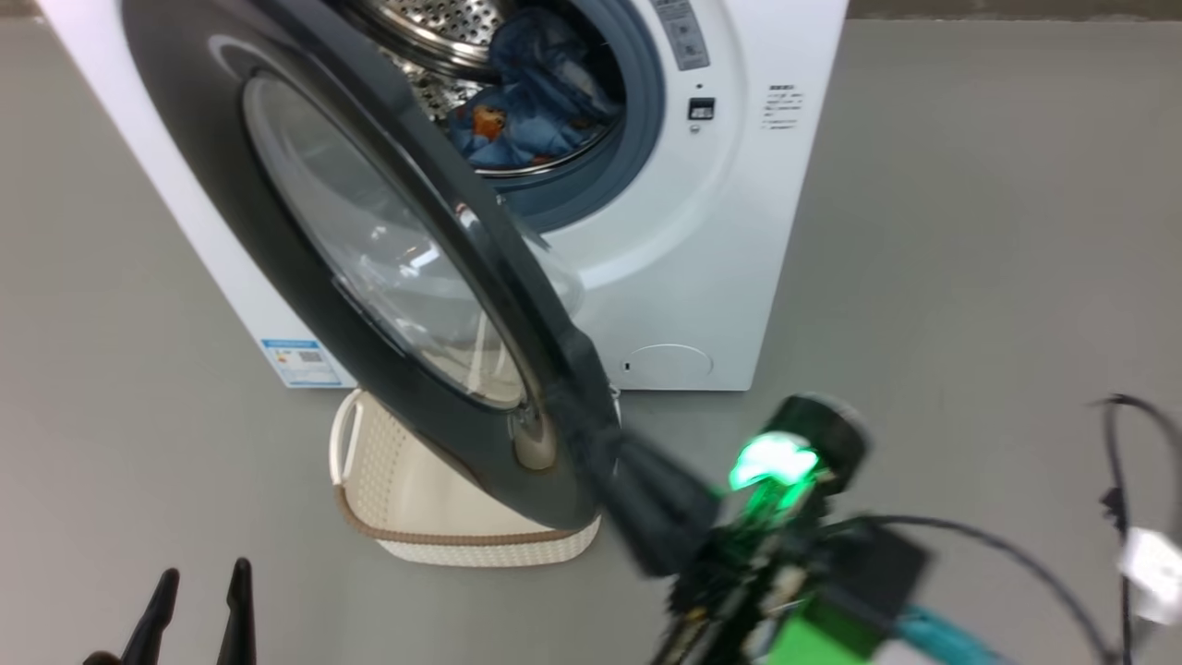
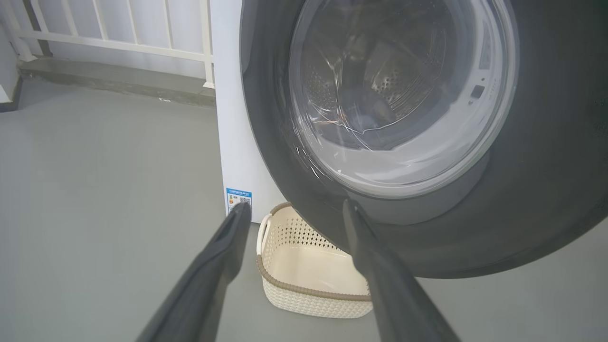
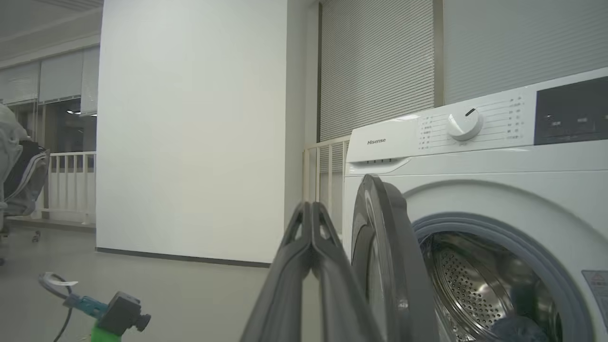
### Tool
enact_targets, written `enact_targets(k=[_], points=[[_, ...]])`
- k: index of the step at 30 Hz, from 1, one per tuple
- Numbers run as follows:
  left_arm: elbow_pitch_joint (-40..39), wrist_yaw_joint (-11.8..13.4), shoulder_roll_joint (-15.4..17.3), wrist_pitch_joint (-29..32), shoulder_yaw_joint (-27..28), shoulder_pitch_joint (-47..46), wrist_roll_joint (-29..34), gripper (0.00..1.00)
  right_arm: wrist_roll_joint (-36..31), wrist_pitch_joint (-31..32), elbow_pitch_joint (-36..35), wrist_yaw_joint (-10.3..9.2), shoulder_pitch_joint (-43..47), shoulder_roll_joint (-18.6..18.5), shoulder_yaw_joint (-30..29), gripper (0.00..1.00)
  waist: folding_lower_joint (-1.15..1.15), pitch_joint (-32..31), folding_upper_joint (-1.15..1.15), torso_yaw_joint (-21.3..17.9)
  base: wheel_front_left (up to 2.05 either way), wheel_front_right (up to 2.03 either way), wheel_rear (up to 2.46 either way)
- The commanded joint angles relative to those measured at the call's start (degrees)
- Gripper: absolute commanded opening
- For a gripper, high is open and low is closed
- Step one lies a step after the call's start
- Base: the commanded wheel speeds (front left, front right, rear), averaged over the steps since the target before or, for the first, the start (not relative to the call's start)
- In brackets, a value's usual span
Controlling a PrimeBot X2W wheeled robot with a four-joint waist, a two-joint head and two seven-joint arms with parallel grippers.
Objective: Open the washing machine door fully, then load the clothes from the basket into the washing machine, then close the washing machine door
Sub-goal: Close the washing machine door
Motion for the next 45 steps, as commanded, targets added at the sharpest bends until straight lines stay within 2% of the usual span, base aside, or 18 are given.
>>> enact_targets(k=[1,8,17,26,40,45], points=[[-1.1,-0.1,1.3,-0.4,1.9,-2.9,-0.5,1.00,0.0,-0.3,-0.3,0.17,-1.8,0.8,1.9,0.00,0.00,0.5,0.00,0.8,0.00,0.00,0.00],[-1.2,-0.1,1.4,-0.4,1.0,-4.0,-1.2,1.00,1.5,-0.3,8.8,0.17,-4.4,0.8,9.1,0.00,0.00,2.2,0.00,3.1,0.00,0.00,0.00],[-1.8,-0.1,1.9,-0.4,0.1,-6.2,-2.6,1.00,3.2,-0.2,18.1,0.17,-5.7,0.8,12.7,0.00,0.00,6.0,0.00,5.5,0.00,0.00,0.00],[-1.9,-0.1,3.1,-0.4,-1.6,-8.9,-4.6,1.00,1.0,-0.3,19.9,0.17,-5.4,0.8,6.4,0.00,0.00,10.3,0.00,6.1,0.00,0.00,0.00],[-2.0,-0.1,5.5,-0.4,-3.4,-11.6,-6.3,1.00,-1.9,-0.3,16.2,0.17,-3.7,0.8,-5.9,0.00,0.00,13.4,0.00,5.1,0.00,0.00,0.00],[-2.2,-0.1,6.0,-0.4,-3.7,-12.2,-6.9,1.00,-2.4,-0.3,16.6,0.17,-5.2,0.8,-8.3,0.00,0.00,14.6,0.00,5.1,0.00,0.00,0.00]])
